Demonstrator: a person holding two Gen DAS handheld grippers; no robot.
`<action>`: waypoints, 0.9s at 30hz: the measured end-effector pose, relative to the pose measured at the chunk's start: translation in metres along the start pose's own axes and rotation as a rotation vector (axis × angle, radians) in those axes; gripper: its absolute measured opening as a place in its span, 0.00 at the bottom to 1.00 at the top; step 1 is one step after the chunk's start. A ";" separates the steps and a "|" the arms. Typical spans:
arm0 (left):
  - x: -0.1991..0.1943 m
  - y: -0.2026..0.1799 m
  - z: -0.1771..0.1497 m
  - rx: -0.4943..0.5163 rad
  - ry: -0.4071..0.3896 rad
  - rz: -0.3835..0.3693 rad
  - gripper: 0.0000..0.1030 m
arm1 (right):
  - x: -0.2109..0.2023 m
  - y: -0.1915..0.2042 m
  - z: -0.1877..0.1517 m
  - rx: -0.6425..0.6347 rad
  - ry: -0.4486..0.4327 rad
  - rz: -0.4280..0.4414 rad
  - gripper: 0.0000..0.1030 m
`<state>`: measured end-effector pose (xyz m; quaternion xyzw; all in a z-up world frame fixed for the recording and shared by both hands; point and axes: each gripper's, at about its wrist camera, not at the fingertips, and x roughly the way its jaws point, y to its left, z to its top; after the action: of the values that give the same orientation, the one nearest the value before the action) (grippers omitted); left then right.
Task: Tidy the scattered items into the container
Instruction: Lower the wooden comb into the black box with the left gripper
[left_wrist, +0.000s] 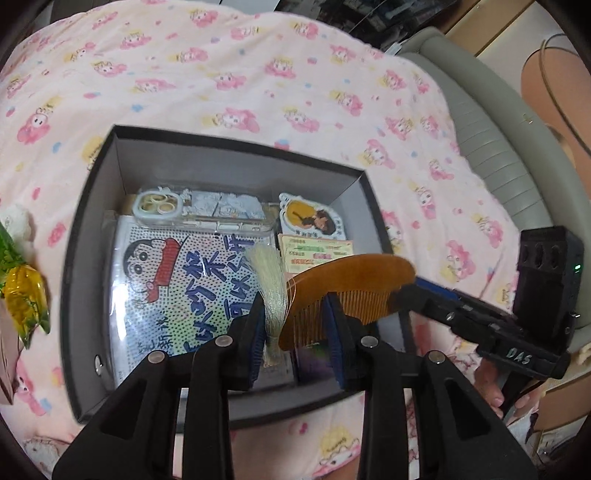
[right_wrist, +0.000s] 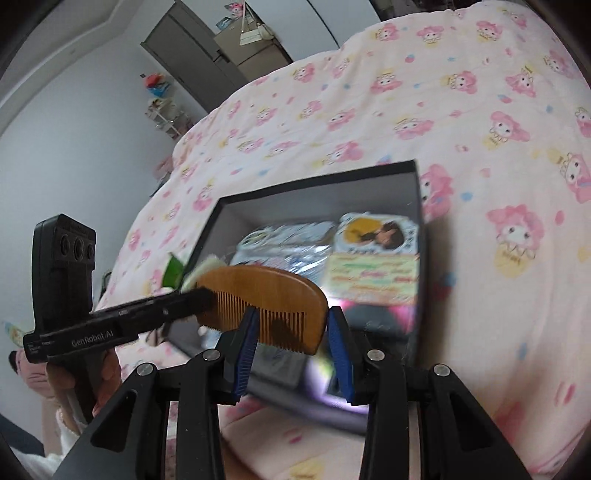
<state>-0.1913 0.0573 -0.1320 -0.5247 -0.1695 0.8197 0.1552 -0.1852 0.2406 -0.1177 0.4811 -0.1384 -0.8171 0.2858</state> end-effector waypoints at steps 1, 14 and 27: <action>0.005 0.000 0.000 -0.002 0.009 0.006 0.30 | 0.002 -0.003 0.001 0.002 -0.005 0.000 0.33; 0.039 0.006 -0.018 -0.025 0.115 -0.010 0.21 | 0.025 -0.014 -0.010 0.007 0.072 0.062 0.33; 0.036 0.027 -0.022 -0.024 0.109 0.108 0.21 | 0.038 0.003 0.009 -0.071 0.083 -0.119 0.31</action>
<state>-0.1880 0.0512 -0.1810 -0.5787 -0.1419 0.7950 0.1135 -0.2063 0.2146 -0.1382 0.5113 -0.0684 -0.8165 0.2593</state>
